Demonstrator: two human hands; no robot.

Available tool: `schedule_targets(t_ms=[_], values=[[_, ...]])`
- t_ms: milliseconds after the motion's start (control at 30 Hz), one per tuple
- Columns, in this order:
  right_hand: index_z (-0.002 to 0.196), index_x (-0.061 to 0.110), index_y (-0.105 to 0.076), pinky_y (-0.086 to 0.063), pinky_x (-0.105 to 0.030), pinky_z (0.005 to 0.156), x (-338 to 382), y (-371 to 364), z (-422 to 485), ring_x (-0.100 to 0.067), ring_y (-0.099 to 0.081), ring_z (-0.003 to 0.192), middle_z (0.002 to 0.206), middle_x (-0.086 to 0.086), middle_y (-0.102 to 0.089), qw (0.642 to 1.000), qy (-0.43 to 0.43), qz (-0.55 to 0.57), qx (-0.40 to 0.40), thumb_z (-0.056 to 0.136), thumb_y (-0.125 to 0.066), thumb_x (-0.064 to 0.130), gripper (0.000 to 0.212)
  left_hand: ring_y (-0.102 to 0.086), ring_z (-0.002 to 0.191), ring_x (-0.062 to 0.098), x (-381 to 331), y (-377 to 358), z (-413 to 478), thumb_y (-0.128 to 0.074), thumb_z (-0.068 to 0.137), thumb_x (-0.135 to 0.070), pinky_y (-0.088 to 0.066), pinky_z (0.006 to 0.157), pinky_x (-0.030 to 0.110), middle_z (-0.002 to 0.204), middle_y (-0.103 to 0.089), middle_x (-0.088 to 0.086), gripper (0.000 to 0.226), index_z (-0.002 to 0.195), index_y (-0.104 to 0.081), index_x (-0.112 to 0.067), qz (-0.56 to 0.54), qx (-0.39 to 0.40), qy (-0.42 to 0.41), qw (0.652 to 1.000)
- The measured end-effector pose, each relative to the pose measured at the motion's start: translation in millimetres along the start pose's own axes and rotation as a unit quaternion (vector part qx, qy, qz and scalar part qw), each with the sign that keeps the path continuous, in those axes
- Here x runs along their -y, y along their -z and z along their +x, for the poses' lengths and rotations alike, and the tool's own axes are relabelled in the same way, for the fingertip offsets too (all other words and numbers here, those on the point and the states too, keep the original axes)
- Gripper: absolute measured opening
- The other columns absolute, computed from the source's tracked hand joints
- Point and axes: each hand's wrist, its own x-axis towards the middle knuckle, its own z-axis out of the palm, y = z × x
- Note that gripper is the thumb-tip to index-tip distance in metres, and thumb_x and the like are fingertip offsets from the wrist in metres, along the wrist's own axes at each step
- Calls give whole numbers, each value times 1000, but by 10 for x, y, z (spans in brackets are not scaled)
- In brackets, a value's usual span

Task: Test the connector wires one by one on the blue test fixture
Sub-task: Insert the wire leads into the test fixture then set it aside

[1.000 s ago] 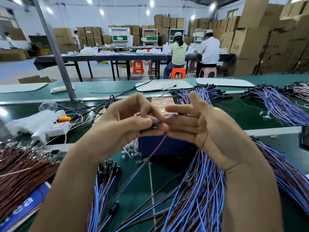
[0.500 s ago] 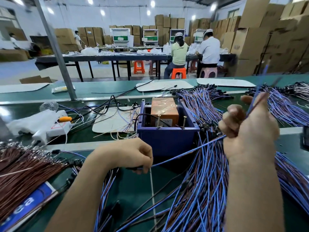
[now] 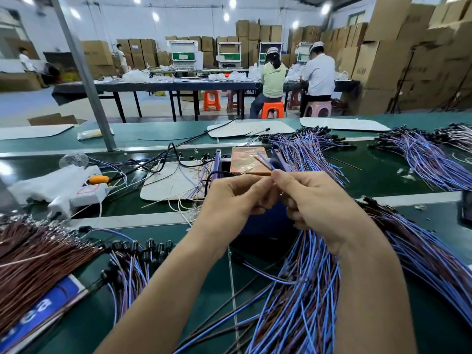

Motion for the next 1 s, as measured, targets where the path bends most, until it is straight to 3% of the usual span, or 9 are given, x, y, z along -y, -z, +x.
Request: schedule_targets(t_ms=[100,267,433,533,633,700,767,900,1000], values=[[61,8,-68,-26,-19,39,-37,50,-2,-13,-32,45,47,1,-39,999,-23,-34,32,98,-48,34,50,-52,57,10,27,-3,21,-56,92,-15,-46,65,26,60,-60,-1,16,90,-71,-7,-58,-24,27,998],[66,11,-76,-39,-17,43,-64,85,-19,-8,-45,48,52,1,-53,996,-50,-23,69,97,-50,33,46,-53,56,9,52,6,27,-60,90,-15,-48,58,20,60,-62,-4,16,77,-69,-15,-48,-42,36,997],[79,4,-72,-39,-16,38,-159,134,70,-5,-45,39,47,2,-55,995,-77,38,-55,98,-51,22,34,-54,51,6,86,53,85,-47,97,-12,-44,50,18,70,-68,-3,24,74,-53,-16,-65,-69,87,992],[90,8,-70,-30,-13,36,-270,223,78,-2,-36,30,41,4,-50,989,-91,37,-111,96,-55,11,16,-40,38,7,143,172,118,-44,99,-11,-35,41,16,56,-63,-1,25,77,-55,-11,-10,-38,104,994],[80,2,-73,-30,-22,49,-398,322,90,-4,-37,35,46,1,-50,980,-102,-60,-163,93,-61,22,26,-35,36,5,247,291,151,-51,97,-15,-29,38,14,47,-53,-8,26,76,-65,-12,112,-46,102,987],[75,7,-74,-27,-24,50,-431,347,102,-7,-35,39,49,2,-49,973,-120,-79,-181,91,-62,26,28,-36,36,3,310,338,175,-54,95,-18,-28,42,18,45,-52,-10,26,73,-68,-18,199,-78,87,973],[73,17,-74,-25,-23,48,-448,331,118,-9,-34,42,47,6,-49,970,-132,-85,-184,91,-61,23,23,-39,35,1,358,356,191,-56,93,-19,-30,44,20,45,-53,-9,27,70,-68,-21,246,-101,69,961],[80,18,-74,-23,-22,44,-456,248,146,-7,-37,27,23,13,-32,971,-136,-120,-157,93,-58,22,21,-42,37,0,385,350,199,-56,93,-19,-32,42,11,44,-53,-10,28,67,-66,-24,278,-110,45,953],[81,19,-75,-24,-23,48,-454,200,176,-7,-31,44,21,14,-28,975,-117,-117,-146,93,-58,24,22,-41,34,0,366,363,202,-56,93,-20,-31,38,10,41,-53,-12,28,67,-66,-25,272,-122,47,953]])
